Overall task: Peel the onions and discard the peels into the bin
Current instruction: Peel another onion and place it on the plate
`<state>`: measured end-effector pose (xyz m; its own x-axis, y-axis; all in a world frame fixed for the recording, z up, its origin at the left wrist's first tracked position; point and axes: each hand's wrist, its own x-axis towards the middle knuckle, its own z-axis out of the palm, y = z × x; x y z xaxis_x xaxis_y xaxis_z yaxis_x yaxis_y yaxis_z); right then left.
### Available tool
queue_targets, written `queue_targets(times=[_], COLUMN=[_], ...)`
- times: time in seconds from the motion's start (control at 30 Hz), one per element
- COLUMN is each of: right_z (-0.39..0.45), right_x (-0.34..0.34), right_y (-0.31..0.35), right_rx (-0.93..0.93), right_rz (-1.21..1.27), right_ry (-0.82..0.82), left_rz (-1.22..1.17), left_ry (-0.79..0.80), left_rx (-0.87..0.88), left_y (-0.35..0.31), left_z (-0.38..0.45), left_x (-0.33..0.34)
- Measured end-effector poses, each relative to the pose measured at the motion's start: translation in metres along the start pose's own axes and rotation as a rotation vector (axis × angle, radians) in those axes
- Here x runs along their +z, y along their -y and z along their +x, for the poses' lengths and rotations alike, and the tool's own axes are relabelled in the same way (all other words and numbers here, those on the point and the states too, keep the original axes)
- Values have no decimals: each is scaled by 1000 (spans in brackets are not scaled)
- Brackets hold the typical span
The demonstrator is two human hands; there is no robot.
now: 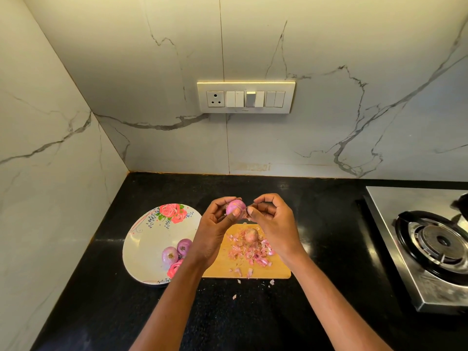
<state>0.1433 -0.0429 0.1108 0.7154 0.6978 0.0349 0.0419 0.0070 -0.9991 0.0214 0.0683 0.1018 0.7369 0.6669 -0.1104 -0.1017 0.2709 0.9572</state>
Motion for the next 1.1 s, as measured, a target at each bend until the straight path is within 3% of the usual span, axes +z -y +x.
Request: queue_targets(times=[0.33,0.73,0.97,1.1], right_z=[2,-2,2,2], right_x=[-6,3,-6,-4], right_y=[3,-2,-5,-7], right_rx=[-69,-159,-135,-148], right_rz=[-91,-189,-205,-204], right_ry=[65,-39,101,28], left_rz=[18,-10,-22,-24], left_ry=[-25,-74,-54,-54], left_rx=[22,-7,-10,-3], left_y=[2,1,1,0], left_z=[-2,-3,-2,-2], left_x=[-1,7,1,4])
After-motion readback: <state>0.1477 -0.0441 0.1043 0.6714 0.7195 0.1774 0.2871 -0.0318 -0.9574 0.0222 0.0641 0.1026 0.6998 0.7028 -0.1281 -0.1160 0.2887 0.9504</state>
